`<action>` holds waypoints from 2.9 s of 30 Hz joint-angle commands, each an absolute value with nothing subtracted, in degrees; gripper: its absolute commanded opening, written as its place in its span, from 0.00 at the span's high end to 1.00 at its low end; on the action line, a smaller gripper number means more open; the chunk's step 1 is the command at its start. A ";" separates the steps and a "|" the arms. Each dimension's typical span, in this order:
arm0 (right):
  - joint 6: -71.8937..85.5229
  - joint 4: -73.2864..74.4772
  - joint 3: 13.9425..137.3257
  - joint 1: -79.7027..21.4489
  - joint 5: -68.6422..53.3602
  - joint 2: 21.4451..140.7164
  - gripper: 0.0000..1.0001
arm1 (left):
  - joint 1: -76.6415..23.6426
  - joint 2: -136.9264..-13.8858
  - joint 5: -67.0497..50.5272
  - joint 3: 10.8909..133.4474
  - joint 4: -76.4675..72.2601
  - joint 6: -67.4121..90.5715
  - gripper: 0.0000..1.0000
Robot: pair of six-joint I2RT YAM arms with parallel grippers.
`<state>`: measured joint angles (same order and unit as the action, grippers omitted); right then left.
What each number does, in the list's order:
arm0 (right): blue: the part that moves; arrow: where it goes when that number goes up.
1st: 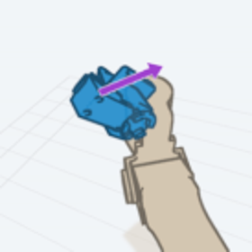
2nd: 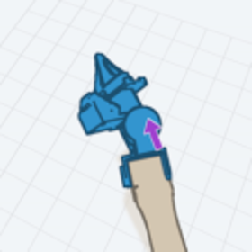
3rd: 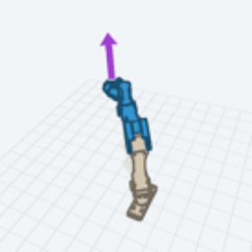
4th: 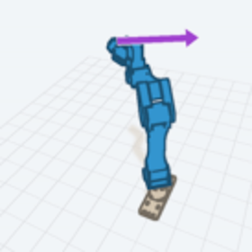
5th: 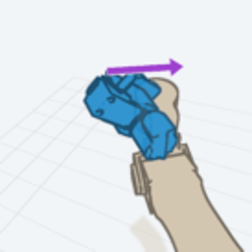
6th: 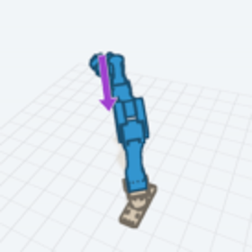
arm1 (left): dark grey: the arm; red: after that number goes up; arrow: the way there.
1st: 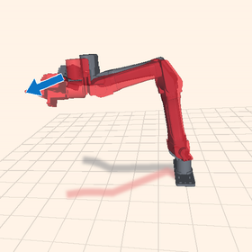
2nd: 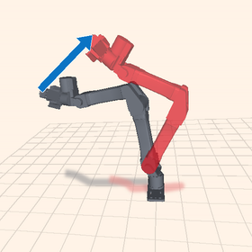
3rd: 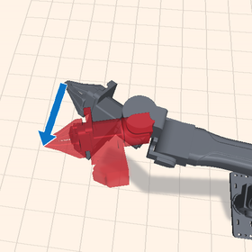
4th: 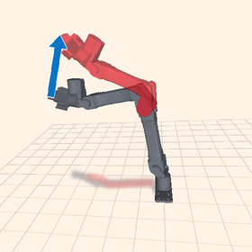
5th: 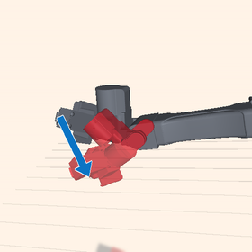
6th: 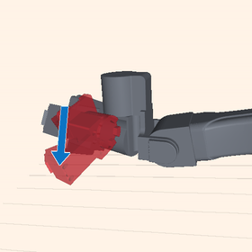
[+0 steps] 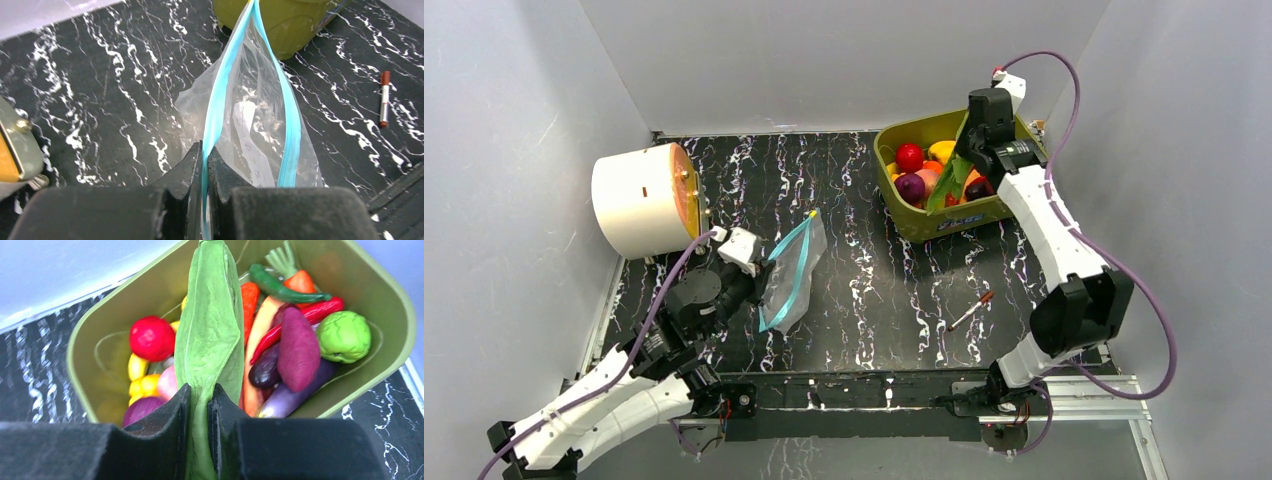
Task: Place the food in the zip-top bag and seal the zipper
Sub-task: Pick up the fake vegetable from the bin, then place the fake vegetable in the zipper food storage bag.
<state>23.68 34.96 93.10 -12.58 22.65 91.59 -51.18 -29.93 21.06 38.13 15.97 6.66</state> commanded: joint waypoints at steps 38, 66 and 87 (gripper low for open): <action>47.77 -1.04 44.97 -14.82 -61.13 47.84 1.00 | -51.35 -49.47 35.02 39.94 -8.28 -17.96 1.00; 49.33 2.29 50.15 -31.53 -35.99 64.75 1.00 | -51.39 -44.25 16.34 36.96 -4.56 -5.17 1.00; 47.09 -0.31 55.64 -41.77 -22.58 72.07 1.00 | -51.34 -41.84 7.20 35.44 -4.44 3.31 1.00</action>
